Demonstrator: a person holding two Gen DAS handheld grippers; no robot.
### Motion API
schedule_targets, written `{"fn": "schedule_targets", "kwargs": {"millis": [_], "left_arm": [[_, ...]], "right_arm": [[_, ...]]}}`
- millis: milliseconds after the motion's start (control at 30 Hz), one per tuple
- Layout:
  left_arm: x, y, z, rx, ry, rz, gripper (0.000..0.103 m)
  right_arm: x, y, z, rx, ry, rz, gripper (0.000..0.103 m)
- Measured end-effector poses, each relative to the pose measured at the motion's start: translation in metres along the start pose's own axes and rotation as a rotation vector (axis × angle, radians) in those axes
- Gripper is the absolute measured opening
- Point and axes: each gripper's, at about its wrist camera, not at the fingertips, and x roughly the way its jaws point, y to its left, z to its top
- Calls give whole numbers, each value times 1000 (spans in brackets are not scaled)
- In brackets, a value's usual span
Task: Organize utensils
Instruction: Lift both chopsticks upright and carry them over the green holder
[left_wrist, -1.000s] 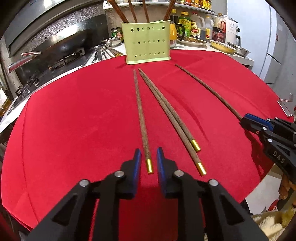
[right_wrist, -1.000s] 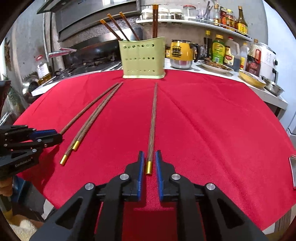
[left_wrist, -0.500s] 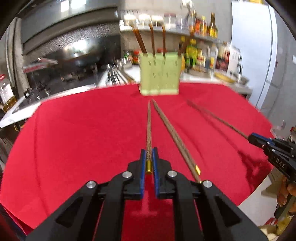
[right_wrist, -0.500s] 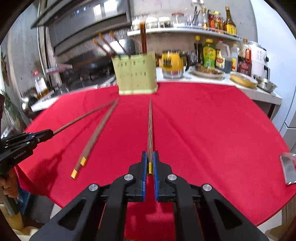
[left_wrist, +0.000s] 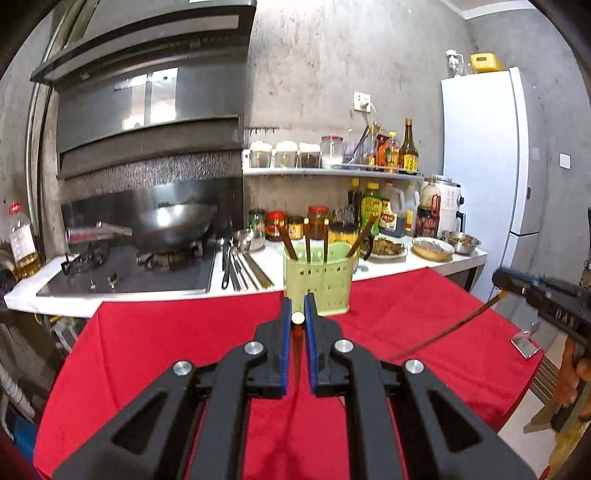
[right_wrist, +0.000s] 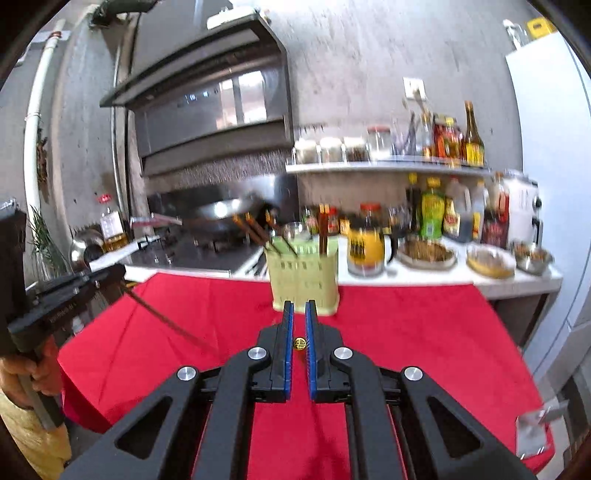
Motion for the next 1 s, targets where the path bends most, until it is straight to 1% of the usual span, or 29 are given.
{"fn": "schedule_targets", "kwargs": {"millis": [133, 300, 400, 500, 567, 800, 867, 933, 967, 1000], "left_arm": [[5, 2, 6, 2, 2, -6, 7], [17, 6, 14, -3, 14, -26, 7], [21, 5, 19, 12, 19, -34, 7], [16, 5, 26, 37, 12, -26, 7], [16, 6, 27, 50, 25, -32, 7], [26, 3, 28, 47, 25, -30, 7], [32, 2, 24, 53, 53, -20, 7], [44, 2, 14, 46, 105, -29, 7], [53, 2, 6, 48, 141, -21, 7], [59, 3, -1, 44, 166, -19, 7]], "right_arm": [[10, -5, 21, -1, -6, -1, 7], [32, -12, 37, -2, 2, -19, 7], [43, -15, 41, -8, 4, -32, 7], [50, -17, 42, -9, 5, -43, 7], [53, -19, 42, -11, 5, -46, 7], [65, -21, 41, -13, 20, -44, 8], [68, -21, 35, -15, 24, -48, 8], [74, -23, 28, -6, 46, -42, 8], [77, -23, 24, -4, 59, -39, 8], [84, -24, 17, 1, 86, -33, 8]]}}
